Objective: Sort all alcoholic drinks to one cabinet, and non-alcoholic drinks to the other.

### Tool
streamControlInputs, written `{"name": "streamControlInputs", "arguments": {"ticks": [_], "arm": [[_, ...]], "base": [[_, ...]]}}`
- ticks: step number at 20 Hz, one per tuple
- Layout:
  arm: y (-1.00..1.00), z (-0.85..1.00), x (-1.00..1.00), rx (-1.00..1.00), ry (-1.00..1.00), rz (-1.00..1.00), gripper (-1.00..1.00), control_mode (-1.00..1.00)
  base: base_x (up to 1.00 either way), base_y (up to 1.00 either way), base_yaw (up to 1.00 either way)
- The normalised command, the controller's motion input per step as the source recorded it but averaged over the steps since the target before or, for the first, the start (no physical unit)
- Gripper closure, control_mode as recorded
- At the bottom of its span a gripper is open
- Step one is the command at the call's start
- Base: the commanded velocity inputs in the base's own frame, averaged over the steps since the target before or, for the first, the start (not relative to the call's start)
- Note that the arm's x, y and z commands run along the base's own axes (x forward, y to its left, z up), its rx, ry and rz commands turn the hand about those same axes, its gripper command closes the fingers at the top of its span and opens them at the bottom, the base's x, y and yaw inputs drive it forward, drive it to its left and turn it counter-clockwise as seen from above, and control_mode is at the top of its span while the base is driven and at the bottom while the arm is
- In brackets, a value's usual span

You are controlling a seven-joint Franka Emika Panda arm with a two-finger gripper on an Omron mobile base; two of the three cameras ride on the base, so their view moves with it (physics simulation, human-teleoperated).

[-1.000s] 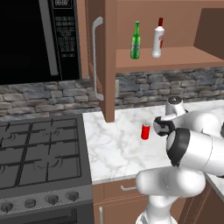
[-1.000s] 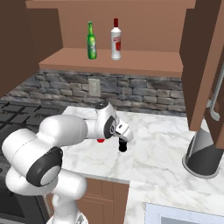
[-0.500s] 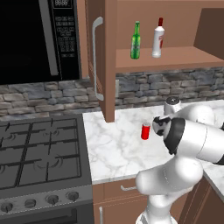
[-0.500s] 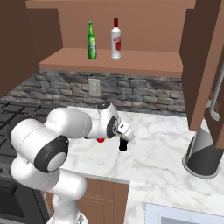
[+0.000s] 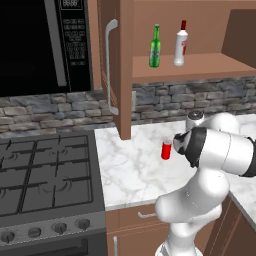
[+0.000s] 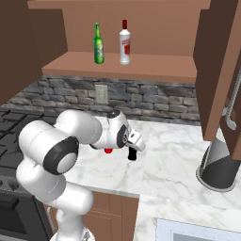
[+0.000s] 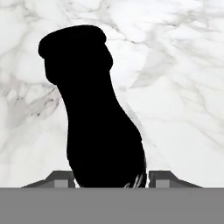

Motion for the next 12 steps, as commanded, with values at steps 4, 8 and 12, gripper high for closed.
{"name": "streamControlInputs", "arguments": {"ticks": [4, 8, 12], "arm": [[0.0, -0.06, 0.27, 0.0, 0.0, 0.0, 1.0, -1.0], [0.0, -0.01, 0.29, 0.0, 0.0, 0.0, 1.0, -1.0], [0.0, 0.13, 0.02, 0.0, 0.0, 0.0, 1.0, -1.0]], "base": [[0.0, 0.0, 0.0], [0.0, 0.0, 0.0], [0.0, 0.0, 0.0]]}}
